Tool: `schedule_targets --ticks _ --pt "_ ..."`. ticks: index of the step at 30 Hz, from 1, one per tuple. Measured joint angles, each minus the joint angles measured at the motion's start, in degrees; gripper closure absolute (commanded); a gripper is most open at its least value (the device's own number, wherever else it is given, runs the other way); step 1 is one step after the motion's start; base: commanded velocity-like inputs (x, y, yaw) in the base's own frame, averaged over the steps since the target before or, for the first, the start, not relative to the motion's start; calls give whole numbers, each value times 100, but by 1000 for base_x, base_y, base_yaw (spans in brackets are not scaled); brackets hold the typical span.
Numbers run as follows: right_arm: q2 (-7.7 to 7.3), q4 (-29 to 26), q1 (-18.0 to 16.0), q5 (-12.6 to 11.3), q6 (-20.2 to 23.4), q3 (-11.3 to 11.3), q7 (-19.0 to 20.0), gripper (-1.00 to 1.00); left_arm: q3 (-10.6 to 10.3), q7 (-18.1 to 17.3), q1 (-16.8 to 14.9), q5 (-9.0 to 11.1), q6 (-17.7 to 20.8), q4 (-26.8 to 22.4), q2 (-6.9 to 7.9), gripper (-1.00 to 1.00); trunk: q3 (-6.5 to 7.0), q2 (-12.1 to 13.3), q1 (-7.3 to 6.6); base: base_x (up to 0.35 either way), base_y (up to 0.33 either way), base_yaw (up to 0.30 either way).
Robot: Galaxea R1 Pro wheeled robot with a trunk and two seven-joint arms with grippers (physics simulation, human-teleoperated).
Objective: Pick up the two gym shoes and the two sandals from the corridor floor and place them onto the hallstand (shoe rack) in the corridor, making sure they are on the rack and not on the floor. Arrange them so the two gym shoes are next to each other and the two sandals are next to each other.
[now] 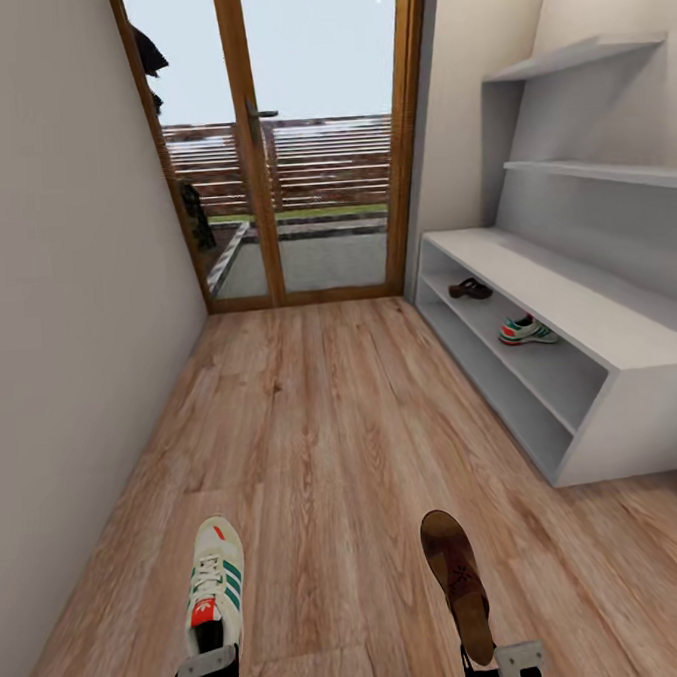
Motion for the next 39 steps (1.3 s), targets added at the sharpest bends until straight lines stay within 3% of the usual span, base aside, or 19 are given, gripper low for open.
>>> schedule_targets --ticks 39 --pt "0 0 0 0 0 1 1 100 0 0 0 0 0 0 -3 100 0 0 0 340 0 0"
